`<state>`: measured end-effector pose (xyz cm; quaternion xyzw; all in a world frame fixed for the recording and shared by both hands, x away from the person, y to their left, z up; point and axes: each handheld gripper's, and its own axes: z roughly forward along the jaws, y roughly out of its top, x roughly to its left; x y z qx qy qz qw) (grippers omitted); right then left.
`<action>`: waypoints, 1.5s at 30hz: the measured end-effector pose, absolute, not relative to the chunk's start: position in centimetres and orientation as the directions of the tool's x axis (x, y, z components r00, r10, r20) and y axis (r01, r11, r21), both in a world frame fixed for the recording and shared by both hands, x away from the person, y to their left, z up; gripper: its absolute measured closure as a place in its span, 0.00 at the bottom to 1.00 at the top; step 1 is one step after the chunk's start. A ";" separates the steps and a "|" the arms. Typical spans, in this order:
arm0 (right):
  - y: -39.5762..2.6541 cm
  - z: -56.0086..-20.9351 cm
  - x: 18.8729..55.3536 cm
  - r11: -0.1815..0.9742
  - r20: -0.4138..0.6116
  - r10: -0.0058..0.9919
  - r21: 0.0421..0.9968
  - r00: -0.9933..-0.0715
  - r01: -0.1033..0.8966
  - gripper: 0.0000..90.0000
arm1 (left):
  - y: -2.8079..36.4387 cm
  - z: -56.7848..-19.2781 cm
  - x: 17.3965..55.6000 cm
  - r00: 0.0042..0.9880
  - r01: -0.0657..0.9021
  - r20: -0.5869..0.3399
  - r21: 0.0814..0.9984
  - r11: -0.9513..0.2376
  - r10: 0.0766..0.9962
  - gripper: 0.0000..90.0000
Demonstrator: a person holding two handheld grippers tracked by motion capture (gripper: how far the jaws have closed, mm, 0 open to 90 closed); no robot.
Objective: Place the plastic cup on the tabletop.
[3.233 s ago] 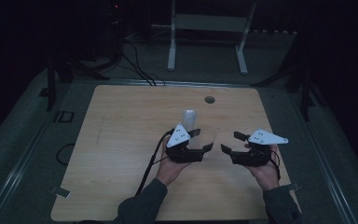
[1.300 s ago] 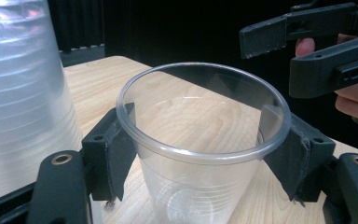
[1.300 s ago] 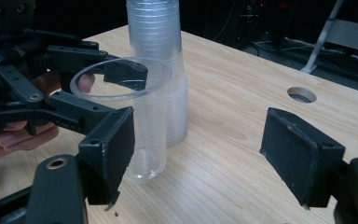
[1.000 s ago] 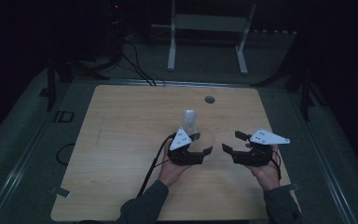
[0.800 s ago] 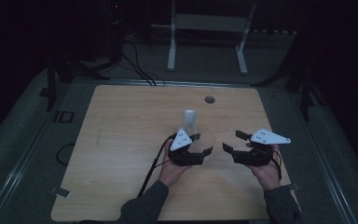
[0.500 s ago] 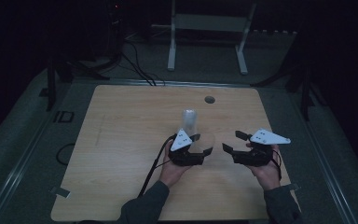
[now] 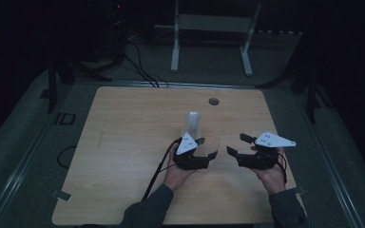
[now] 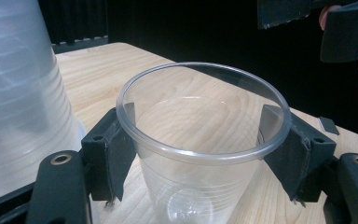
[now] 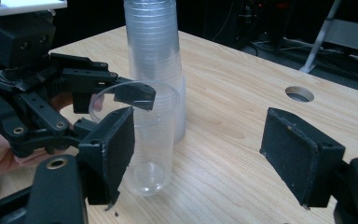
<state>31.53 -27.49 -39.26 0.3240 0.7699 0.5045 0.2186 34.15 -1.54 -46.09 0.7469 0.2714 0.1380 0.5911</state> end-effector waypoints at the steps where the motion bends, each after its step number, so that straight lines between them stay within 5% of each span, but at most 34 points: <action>1: -27.5 -39.2 31.5 0.282 -0.010 0.719 0.919 -0.695 0.278 0.29 | -1.6 -46.1 34.2 0.815 0.242 -0.113 0.958 -0.156 0.569 0.32; 45: -27.4 -39.8 31.5 0.282 -0.002 0.717 0.915 -0.697 0.288 0.29 | -1.5 -47.6 34.6 0.802 0.260 -0.105 0.948 -0.185 0.588 0.32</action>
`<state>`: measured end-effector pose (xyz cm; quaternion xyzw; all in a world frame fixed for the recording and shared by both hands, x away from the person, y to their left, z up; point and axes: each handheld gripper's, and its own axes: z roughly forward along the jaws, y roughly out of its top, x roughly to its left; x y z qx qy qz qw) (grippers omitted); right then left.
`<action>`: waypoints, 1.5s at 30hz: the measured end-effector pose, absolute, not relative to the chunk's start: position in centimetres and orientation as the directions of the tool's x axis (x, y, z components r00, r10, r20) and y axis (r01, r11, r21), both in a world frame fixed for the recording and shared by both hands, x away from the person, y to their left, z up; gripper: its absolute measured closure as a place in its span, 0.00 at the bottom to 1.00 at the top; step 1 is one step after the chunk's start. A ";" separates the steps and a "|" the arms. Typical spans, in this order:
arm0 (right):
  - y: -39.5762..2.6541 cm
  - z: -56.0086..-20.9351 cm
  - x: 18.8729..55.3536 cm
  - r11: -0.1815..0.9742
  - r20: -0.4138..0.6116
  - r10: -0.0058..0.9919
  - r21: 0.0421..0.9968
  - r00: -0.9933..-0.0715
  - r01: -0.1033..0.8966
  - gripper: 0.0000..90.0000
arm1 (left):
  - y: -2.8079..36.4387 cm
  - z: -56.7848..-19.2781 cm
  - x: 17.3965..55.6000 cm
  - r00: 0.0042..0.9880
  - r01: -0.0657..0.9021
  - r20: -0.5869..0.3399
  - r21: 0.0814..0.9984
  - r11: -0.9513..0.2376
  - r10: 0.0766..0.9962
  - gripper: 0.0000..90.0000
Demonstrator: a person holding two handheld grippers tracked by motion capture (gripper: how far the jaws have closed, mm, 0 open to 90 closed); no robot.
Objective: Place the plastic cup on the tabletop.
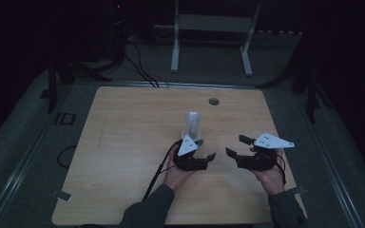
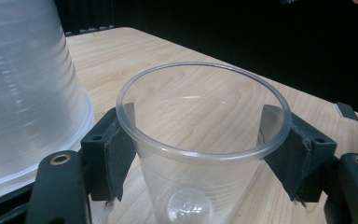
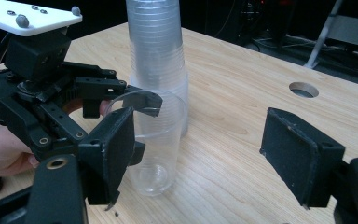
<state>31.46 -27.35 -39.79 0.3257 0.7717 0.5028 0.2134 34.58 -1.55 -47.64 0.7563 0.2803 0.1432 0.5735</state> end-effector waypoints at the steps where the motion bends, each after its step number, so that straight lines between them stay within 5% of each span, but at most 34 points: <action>1: -27.4 -39.8 31.5 0.282 -0.002 0.717 0.915 -0.697 0.288 0.29 | -1.5 -47.7 34.6 0.801 0.261 -0.105 0.947 -0.185 0.589 0.32; 45: -27.5 -39.9 31.4 0.279 0.002 0.718 0.915 -0.696 0.291 0.29 | -1.6 -48.8 34.6 0.795 0.318 -0.125 0.919 -0.232 0.593 0.24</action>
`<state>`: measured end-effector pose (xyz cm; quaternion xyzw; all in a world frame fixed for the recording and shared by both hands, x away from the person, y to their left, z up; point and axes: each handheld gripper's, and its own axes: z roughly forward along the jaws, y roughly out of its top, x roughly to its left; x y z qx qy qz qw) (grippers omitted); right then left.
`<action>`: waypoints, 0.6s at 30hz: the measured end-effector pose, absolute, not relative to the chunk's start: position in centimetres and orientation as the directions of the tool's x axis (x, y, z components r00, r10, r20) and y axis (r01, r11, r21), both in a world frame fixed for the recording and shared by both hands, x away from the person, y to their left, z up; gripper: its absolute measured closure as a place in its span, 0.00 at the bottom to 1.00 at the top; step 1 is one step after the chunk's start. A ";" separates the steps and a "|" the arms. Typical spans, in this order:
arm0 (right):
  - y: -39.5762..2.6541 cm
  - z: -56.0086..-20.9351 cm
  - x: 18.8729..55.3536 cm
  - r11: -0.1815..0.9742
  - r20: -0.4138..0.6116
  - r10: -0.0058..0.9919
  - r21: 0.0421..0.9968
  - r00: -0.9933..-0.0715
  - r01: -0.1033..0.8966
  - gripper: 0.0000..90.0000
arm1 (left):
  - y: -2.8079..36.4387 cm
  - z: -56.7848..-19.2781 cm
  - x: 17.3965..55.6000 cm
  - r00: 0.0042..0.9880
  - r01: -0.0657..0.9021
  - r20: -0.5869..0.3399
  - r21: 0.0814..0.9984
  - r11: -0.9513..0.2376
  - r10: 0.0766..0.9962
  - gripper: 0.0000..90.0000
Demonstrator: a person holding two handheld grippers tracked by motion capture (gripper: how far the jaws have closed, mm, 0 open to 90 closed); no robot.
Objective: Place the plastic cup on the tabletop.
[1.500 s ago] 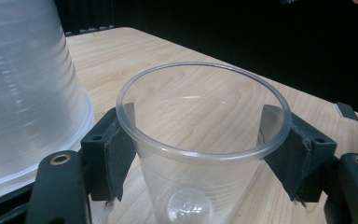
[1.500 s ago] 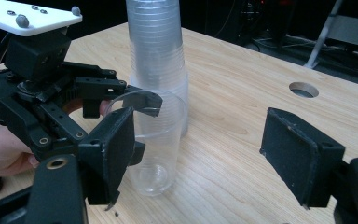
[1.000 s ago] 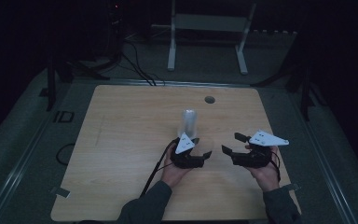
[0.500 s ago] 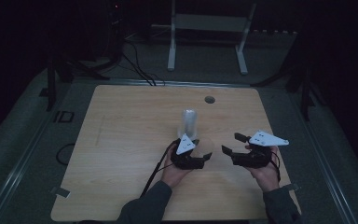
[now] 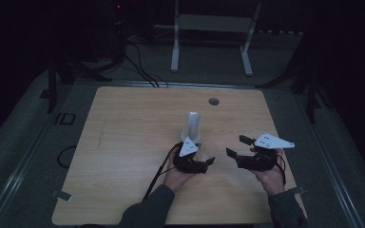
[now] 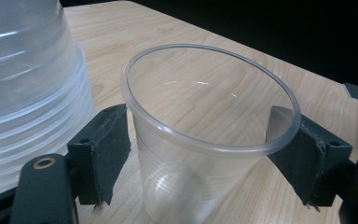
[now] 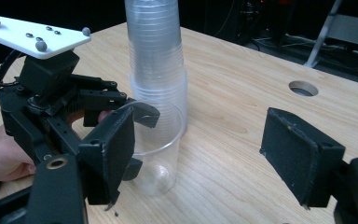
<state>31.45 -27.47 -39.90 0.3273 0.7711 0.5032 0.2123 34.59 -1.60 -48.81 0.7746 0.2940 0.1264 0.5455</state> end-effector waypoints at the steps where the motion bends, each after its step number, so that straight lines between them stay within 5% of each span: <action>1: -27.4 -39.9 31.5 0.280 0.001 0.719 0.915 -0.696 0.291 0.29 | -1.6 -48.8 34.6 0.795 0.320 -0.128 0.919 -0.231 0.593 0.22; 18: -27.5 -39.9 31.5 0.283 0.000 0.719 0.913 -0.695 0.293 0.29 | -1.0 -48.7 33.9 0.795 0.323 -0.141 0.922 -0.215 0.590 0.20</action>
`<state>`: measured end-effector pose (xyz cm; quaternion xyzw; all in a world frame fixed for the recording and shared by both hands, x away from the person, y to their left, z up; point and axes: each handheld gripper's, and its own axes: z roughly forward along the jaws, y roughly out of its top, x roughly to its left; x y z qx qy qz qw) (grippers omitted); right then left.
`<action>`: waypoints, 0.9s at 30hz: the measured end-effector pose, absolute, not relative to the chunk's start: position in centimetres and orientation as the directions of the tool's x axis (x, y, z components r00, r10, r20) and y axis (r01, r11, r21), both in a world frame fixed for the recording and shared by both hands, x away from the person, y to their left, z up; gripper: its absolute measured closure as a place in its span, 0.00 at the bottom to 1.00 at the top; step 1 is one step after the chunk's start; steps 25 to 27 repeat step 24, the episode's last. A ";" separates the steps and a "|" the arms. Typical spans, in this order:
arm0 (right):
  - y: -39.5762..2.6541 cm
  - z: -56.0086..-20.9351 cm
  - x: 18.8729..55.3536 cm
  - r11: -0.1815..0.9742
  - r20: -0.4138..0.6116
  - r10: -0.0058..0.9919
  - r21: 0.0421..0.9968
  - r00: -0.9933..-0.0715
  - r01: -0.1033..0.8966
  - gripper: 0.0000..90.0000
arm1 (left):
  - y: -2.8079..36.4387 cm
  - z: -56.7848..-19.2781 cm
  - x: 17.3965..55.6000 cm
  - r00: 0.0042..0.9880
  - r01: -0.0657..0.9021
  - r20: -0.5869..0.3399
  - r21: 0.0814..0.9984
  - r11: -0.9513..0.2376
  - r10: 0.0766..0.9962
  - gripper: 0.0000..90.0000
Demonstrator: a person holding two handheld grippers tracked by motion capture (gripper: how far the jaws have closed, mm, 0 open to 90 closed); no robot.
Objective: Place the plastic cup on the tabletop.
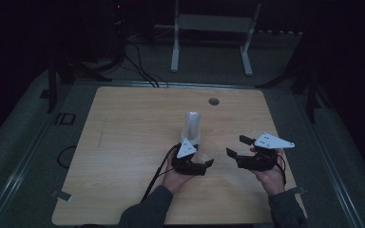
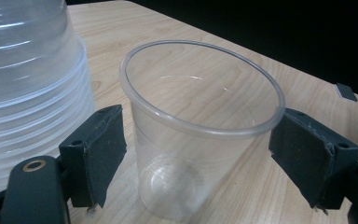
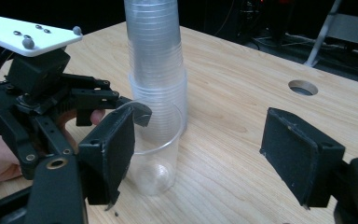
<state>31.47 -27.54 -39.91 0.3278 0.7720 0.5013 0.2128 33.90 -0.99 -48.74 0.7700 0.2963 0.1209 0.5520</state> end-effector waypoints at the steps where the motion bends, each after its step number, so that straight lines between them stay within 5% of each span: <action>1: -27.6 -39.9 31.5 0.282 0.000 0.720 0.914 -0.694 0.293 0.29 | -0.9 -48.7 33.9 0.797 0.321 -0.139 0.922 -0.218 0.588 0.20; 27: -27.6 -40.1 31.5 0.278 0.005 0.722 0.914 -0.692 0.297 0.28 | 1.7 -49.1 33.3 0.780 0.334 -0.153 0.922 -0.197 0.607 0.20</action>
